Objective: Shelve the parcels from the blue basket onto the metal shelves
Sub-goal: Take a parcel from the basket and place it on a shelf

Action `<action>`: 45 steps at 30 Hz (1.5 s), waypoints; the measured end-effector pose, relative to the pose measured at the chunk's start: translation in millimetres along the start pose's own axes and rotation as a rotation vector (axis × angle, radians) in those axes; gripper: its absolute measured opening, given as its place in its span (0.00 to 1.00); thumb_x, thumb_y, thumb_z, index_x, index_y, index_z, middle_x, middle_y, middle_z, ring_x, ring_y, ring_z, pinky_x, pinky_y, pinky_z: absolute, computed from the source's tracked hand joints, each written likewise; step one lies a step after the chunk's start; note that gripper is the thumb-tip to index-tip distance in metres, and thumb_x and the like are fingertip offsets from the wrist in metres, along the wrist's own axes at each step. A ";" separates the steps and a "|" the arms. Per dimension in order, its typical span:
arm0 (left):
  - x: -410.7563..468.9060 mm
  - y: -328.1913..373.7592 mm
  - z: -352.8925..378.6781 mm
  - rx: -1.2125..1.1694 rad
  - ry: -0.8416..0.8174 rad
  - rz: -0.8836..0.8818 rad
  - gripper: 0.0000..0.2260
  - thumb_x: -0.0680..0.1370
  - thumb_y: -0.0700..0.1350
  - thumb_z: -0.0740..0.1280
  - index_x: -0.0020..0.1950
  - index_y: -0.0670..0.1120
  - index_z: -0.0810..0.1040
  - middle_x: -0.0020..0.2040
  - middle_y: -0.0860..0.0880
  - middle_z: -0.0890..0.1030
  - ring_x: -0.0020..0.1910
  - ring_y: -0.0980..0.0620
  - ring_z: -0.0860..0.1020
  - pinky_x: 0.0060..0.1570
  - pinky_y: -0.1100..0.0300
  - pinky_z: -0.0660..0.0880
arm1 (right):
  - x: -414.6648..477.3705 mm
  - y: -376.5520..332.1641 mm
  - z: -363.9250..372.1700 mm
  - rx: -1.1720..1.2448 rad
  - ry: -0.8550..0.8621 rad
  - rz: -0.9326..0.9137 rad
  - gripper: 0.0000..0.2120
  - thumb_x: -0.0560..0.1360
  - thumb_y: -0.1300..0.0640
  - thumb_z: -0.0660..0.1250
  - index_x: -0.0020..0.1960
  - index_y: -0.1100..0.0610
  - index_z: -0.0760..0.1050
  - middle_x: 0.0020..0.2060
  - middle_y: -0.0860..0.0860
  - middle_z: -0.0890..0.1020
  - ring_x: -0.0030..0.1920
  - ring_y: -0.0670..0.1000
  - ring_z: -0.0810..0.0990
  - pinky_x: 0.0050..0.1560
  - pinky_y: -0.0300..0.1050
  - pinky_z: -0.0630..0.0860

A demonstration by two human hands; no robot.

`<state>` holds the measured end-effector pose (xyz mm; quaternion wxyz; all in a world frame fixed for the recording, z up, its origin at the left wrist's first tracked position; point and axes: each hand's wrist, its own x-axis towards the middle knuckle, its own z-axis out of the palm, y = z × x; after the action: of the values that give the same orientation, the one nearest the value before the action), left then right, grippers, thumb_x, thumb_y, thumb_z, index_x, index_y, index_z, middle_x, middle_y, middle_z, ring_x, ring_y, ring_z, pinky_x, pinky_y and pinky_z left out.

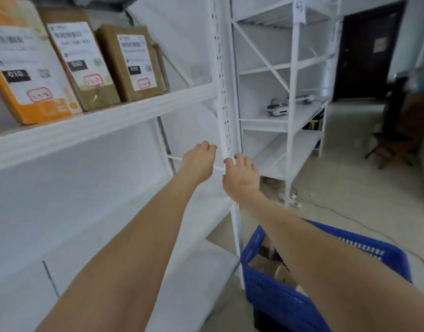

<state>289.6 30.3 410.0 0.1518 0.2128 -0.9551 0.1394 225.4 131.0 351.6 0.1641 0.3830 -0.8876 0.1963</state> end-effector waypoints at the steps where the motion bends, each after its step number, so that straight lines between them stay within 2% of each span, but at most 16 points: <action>1: 3.0 21.9 15.0 -0.016 -0.029 0.026 0.23 0.77 0.34 0.59 0.71 0.42 0.64 0.66 0.43 0.69 0.63 0.44 0.70 0.53 0.51 0.73 | -7.3 22.0 7.4 -0.008 -0.026 0.022 0.20 0.78 0.56 0.60 0.69 0.55 0.65 0.67 0.56 0.67 0.66 0.57 0.66 0.63 0.51 0.65; 6: 16.9 146.9 93.1 -0.119 -0.224 0.125 0.22 0.77 0.37 0.60 0.72 0.43 0.64 0.66 0.43 0.68 0.63 0.44 0.70 0.52 0.49 0.73 | -47.8 142.6 39.6 -0.031 -0.184 0.149 0.19 0.79 0.54 0.60 0.69 0.55 0.65 0.67 0.55 0.67 0.68 0.57 0.65 0.66 0.52 0.64; 11: 18.7 263.4 173.6 -0.232 -0.383 0.180 0.17 0.78 0.43 0.63 0.66 0.42 0.68 0.63 0.43 0.70 0.61 0.44 0.72 0.53 0.51 0.72 | -91.7 260.1 74.4 -0.041 -0.355 0.253 0.20 0.78 0.54 0.62 0.68 0.56 0.64 0.67 0.56 0.66 0.67 0.59 0.65 0.65 0.54 0.65; 13: 18.4 301.2 200.0 -0.242 -0.445 0.199 0.17 0.78 0.42 0.62 0.67 0.42 0.68 0.64 0.43 0.70 0.62 0.43 0.71 0.57 0.50 0.73 | -104.6 300.0 88.4 -0.042 -0.416 0.296 0.19 0.78 0.54 0.62 0.68 0.55 0.65 0.68 0.56 0.65 0.69 0.59 0.63 0.66 0.55 0.65; 16: 13.3 344.0 235.1 -0.262 -0.542 0.199 0.19 0.78 0.40 0.61 0.69 0.43 0.66 0.65 0.44 0.69 0.62 0.44 0.71 0.55 0.50 0.73 | -121.5 348.8 108.2 -0.043 -0.493 0.365 0.19 0.78 0.55 0.62 0.67 0.54 0.65 0.67 0.56 0.66 0.68 0.59 0.64 0.66 0.55 0.66; 19: 8.0 370.9 269.1 -0.279 -0.621 0.195 0.18 0.78 0.39 0.62 0.68 0.44 0.67 0.64 0.44 0.69 0.62 0.45 0.71 0.55 0.50 0.73 | -133.8 385.3 130.9 -0.012 -0.575 0.450 0.23 0.76 0.57 0.64 0.70 0.54 0.64 0.67 0.55 0.66 0.67 0.58 0.65 0.66 0.53 0.67; 24: 14.8 402.0 323.0 -0.321 -0.818 0.167 0.16 0.80 0.40 0.58 0.68 0.41 0.65 0.65 0.41 0.67 0.63 0.41 0.70 0.55 0.49 0.71 | -141.7 433.5 182.7 0.151 -0.726 0.695 0.25 0.76 0.57 0.64 0.72 0.54 0.62 0.69 0.56 0.64 0.68 0.60 0.65 0.66 0.56 0.70; 27: 31.1 413.9 356.9 -0.370 -0.898 0.127 0.16 0.80 0.41 0.59 0.68 0.41 0.65 0.65 0.41 0.67 0.63 0.41 0.71 0.56 0.49 0.72 | -128.9 456.2 216.1 0.245 -0.783 0.801 0.27 0.77 0.55 0.64 0.74 0.54 0.59 0.69 0.56 0.64 0.69 0.60 0.66 0.66 0.56 0.69; 30: 54.7 423.4 395.7 -0.438 -0.929 0.052 0.17 0.80 0.40 0.58 0.69 0.42 0.66 0.67 0.42 0.68 0.63 0.42 0.71 0.57 0.50 0.72 | -108.5 476.9 257.7 0.326 -0.790 0.878 0.28 0.76 0.48 0.66 0.72 0.54 0.61 0.69 0.56 0.66 0.69 0.58 0.66 0.67 0.56 0.69; 37: 94.1 442.4 493.6 -0.560 -0.966 -0.177 0.15 0.81 0.41 0.58 0.68 0.43 0.70 0.64 0.42 0.73 0.60 0.44 0.74 0.56 0.52 0.73 | -83.7 517.2 349.2 0.513 -0.769 1.098 0.44 0.68 0.38 0.73 0.76 0.51 0.56 0.73 0.55 0.62 0.71 0.59 0.63 0.68 0.58 0.65; 40: 96.5 454.3 532.6 -0.606 -0.988 -0.262 0.16 0.80 0.40 0.58 0.68 0.42 0.70 0.64 0.41 0.73 0.61 0.43 0.74 0.58 0.52 0.73 | -79.7 531.9 393.7 0.543 -0.753 1.160 0.52 0.64 0.35 0.74 0.77 0.50 0.51 0.74 0.55 0.60 0.73 0.60 0.60 0.69 0.60 0.62; 45: 89.7 462.2 581.9 -0.664 -1.003 -0.380 0.16 0.80 0.39 0.58 0.67 0.42 0.70 0.62 0.42 0.74 0.60 0.43 0.74 0.61 0.47 0.73 | -71.9 542.8 444.8 0.535 -0.785 1.219 0.58 0.65 0.35 0.74 0.79 0.52 0.41 0.77 0.58 0.50 0.75 0.63 0.55 0.71 0.62 0.61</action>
<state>-129.5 207.4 -184.3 -0.2345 0.3598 -0.8480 -0.3106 -194.4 306.0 -187.6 -0.3981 -0.1053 -0.8571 0.3096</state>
